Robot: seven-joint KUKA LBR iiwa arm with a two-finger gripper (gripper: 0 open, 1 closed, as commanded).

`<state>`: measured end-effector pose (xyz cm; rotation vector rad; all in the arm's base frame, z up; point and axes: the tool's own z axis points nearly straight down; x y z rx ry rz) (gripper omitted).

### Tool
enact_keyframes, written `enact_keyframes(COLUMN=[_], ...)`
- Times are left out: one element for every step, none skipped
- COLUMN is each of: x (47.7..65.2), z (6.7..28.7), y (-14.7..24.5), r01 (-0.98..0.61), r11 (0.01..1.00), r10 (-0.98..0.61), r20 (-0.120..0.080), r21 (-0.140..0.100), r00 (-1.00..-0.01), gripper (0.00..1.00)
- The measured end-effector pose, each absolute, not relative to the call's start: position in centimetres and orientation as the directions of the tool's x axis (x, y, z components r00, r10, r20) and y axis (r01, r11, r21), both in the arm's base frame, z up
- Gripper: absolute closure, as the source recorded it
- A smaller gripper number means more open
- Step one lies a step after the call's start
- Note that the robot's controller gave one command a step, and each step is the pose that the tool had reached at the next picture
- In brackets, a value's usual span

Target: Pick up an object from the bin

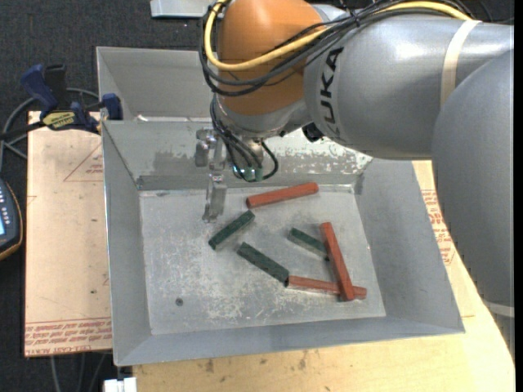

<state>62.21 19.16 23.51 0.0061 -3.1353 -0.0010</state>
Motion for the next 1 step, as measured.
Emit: enact_keyframes(x=[61.71], z=[11.46], y=[14.44], r01=[0.05], r11=[0.999], r10=[0.05], r20=[0.007], r21=[-0.002], r00=[-0.999], gripper=[0.0])
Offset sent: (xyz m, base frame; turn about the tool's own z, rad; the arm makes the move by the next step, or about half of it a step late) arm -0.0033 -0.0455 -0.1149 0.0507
